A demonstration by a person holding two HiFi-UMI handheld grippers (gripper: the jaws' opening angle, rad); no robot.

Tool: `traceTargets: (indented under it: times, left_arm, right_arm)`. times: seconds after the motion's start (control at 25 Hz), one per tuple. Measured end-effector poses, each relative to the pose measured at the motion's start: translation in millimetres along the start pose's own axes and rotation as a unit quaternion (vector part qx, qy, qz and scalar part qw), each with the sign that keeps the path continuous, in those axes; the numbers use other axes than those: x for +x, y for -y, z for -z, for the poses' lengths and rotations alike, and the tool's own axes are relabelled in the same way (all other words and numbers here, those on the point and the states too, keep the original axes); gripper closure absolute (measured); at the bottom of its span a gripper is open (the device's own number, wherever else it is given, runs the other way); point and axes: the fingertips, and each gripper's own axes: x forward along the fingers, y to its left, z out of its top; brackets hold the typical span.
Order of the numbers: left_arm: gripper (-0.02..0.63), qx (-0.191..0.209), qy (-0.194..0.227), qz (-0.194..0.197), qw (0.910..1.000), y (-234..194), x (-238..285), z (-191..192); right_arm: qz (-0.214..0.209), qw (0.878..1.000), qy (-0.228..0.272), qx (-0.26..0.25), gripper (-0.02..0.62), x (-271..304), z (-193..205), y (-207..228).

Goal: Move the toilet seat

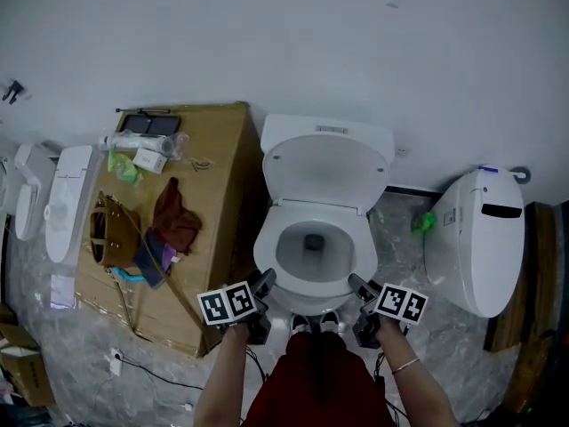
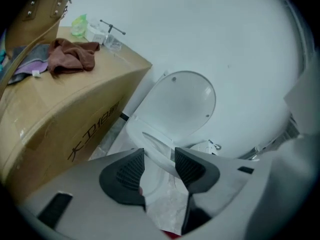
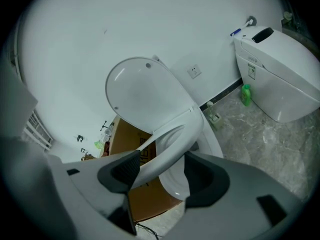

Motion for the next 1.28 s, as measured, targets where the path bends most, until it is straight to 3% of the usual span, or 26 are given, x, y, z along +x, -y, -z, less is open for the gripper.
traceTargets:
  times: [0.16,0.28,0.4,0.76,1.0,1.28]
  left_arm:
    - [0.413,0.056,0.053,0.001,0.9970,17.5,-21.9,-13.4]
    - [0.497,0.115,0.096,-0.045,0.9876,17.7,-33.7,-19.1]
    - [0.545,0.151,0.076,-0.066,0.9833,15.7,-24.1,-7.5]
    - [0.566,0.185,0.096,-0.053,0.9767,51.8,3.7,-42.0]
    - [0.566,0.186,0.103,-0.042,0.9762,60.9,6.5,-62.8]
    - [0.568,0.196,0.108,-0.026,0.9743,72.6,12.2,-84.8]
  right_arm:
    - [-0.007,1.000,0.007,0.009,0.310,-2.8,-11.7,-7.4]
    - [-0.015,1.000,0.015,0.018,0.310,-4.0,-24.2,-15.0]
    - [-0.024,0.999,0.025,0.030,0.308,-6.8,-37.8,-23.0]
    - [-0.044,0.995,0.056,0.063,0.308,-9.8,-67.9,-40.6]
    - [-0.092,0.990,0.068,0.086,0.308,-13.3,-85.0,-52.2]
    - [-0.144,0.983,0.099,0.055,0.310,-28.6,-101.6,-64.9]
